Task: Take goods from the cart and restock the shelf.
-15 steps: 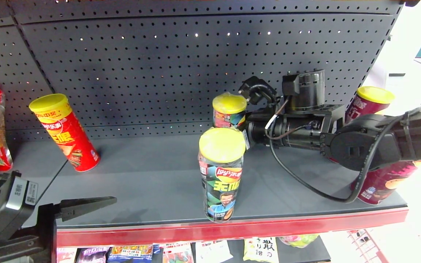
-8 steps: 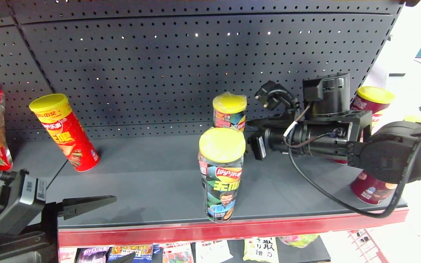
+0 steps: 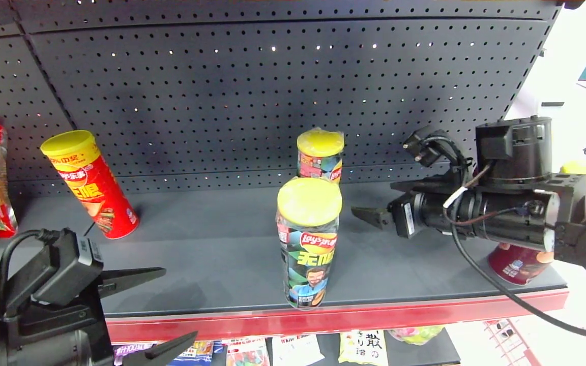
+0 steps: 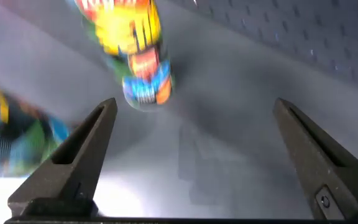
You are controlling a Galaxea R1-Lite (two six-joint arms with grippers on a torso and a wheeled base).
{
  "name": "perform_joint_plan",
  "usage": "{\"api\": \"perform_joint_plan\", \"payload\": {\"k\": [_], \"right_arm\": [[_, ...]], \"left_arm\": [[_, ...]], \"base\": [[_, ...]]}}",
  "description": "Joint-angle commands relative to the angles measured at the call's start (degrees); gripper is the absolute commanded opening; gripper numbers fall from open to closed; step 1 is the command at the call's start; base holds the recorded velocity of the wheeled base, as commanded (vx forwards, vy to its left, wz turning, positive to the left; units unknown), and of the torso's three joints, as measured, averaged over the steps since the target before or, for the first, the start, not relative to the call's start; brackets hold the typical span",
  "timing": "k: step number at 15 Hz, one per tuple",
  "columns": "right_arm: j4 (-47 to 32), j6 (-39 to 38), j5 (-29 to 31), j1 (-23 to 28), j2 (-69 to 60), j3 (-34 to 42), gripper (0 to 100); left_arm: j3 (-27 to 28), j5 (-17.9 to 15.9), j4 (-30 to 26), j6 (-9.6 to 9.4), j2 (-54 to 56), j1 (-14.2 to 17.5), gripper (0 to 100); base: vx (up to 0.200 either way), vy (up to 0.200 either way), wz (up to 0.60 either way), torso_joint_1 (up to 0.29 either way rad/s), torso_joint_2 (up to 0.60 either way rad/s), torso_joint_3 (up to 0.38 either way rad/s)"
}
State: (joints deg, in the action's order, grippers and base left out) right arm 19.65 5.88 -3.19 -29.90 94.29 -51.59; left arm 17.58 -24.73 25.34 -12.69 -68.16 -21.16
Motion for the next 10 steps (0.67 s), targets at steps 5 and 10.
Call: {"api": "perform_joint_plan", "payload": {"k": [5,10], "right_arm": [[-0.1,-3.2,0.4,0.1,-22.0,14.9,100],[-0.8,-3.9,1.1,3.6,-34.1,18.7,100]], "left_arm": [[7.2,5.5,0.2,0.65,-13.8,-5.9,100],[13.6,10.1,0.2,2.14,-23.3,-8.5,100]], "base": [[0.000,0.000,0.00,0.000,0.00,0.000],[0.000,0.000,0.00,0.000,0.00,0.000]]}}
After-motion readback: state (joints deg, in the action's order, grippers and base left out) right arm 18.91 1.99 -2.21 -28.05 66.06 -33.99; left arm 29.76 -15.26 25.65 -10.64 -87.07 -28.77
